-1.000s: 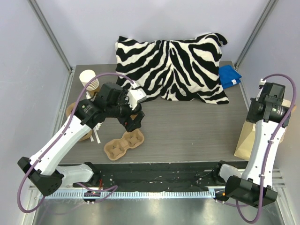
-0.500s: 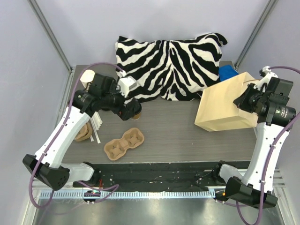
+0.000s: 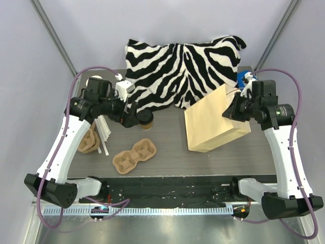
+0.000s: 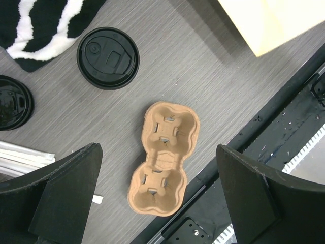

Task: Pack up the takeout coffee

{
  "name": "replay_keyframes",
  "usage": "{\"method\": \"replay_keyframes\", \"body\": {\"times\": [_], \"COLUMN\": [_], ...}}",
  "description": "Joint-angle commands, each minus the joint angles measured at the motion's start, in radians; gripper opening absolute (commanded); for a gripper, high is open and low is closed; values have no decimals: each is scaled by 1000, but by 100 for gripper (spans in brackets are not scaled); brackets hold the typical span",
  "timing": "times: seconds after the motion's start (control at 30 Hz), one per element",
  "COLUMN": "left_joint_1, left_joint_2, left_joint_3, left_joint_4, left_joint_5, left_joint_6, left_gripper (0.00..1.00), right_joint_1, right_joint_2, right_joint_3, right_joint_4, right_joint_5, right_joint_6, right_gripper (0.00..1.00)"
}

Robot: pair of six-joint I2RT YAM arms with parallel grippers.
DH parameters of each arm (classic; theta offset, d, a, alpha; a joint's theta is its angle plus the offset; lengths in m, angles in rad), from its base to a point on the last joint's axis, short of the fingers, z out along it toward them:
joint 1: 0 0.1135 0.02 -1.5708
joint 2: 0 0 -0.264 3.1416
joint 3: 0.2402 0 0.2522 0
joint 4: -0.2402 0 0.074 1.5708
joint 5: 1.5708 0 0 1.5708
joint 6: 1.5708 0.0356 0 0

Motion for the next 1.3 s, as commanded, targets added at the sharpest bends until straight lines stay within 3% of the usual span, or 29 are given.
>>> {"method": "replay_keyframes", "body": {"times": [0.0, 0.2, 0.33, 0.43, 0.8, 0.83, 0.87, 0.9, 0.93, 1.0, 1.27], "left_joint_1": [8, 8, 8, 8, 8, 8, 8, 8, 8, 8, 8], "left_joint_2": [-30, -47, -58, -52, -76, -76, -78, -78, -84, -89, -73], "left_joint_3": [1, -16, -42, -44, -120, -122, -123, -125, -126, -126, -120], "left_joint_4": [-9, 2, 22, 14, -18, -21, -26, -24, -26, -34, -69], "left_joint_5": [6, -4, -14, -27, 23, 28, 38, 45, 49, 80, 206], "left_joint_6": [-14, -23, -23, -16, -17, -17, -17, -16, -11, 9, 148], "left_gripper": [100, 100, 100, 100, 100, 100, 100, 100, 100, 100, 100], "right_joint_1": [82, 116, 124, 139, 165, 168, 170, 174, 185, 194, 199], "right_joint_2": [-9, 33, 34, 54, 171, 182, 189, 208, 212, 215, 209], "right_joint_3": [64, 237, 152, 63, 98, 104, 113, 118, 121, 132, 283], "right_joint_4": [-77, -203, -192, -157, -22, -13, -4, 5, 12, 24, 82], "right_joint_5": [91, 201, 223, 185, -4, -48, -68, -88, -110, -116, -268], "right_joint_6": [6, -91, -103, -74, 46, 52, 55, 55, 55, 56, 9], "right_gripper": [1, 1, 1, 1, 1, 8, 22, 55, 68, 84, 97]}}
